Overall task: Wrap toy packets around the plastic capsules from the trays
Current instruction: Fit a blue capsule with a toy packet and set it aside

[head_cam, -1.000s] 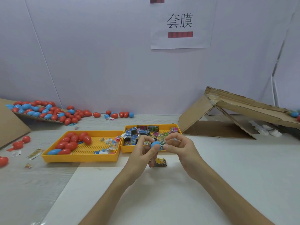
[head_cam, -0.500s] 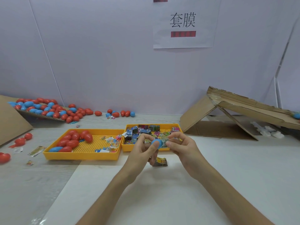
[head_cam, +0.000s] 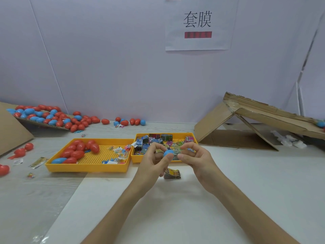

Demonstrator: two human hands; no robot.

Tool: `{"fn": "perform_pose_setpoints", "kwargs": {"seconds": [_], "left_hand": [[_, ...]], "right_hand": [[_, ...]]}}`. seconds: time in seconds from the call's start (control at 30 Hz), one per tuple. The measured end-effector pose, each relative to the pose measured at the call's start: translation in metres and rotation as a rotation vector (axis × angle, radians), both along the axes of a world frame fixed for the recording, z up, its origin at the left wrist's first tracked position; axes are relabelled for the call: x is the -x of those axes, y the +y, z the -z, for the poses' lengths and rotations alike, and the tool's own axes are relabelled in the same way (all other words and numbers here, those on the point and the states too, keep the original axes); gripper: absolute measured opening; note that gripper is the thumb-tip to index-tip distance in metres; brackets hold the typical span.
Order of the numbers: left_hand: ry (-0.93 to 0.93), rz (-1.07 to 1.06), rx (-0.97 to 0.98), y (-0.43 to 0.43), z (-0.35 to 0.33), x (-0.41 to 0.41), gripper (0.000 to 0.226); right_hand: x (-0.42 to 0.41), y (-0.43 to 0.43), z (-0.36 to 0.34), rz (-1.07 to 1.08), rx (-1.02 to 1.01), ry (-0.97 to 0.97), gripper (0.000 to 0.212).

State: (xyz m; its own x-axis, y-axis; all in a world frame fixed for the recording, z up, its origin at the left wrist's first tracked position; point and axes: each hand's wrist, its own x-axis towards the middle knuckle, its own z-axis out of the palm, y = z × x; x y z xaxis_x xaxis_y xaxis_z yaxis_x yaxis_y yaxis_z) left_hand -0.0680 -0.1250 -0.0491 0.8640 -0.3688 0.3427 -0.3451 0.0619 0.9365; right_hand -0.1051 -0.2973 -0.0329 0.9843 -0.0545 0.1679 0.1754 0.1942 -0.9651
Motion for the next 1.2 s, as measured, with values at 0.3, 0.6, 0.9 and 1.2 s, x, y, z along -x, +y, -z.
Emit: {"fn": "perform_pose_setpoints", "kwargs": {"seconds": [0.3,0.6,0.9,1.2], "left_hand": [[0.053,0.016,-0.046,-0.0007,0.0042,-0.0024,0.023],[0.034,0.006,-0.083,-0.0007,0.0035,-0.0018,0.022],[0.131,0.055,-0.006,0.002,-0.0018,-0.001,0.041],[0.238,0.158,0.056,0.0025,-0.0019,0.0011,0.044]], "right_hand": [[-0.0014,0.0001,0.0035,0.115,0.109,-0.11,0.026],[0.0008,0.0026,0.0034,0.159,0.146,-0.163,0.026],[0.0042,0.0035,-0.0004,0.141,0.314,-0.216,0.049],[0.0025,0.0052,0.0021,0.136,0.322,-0.217,0.046]]}}
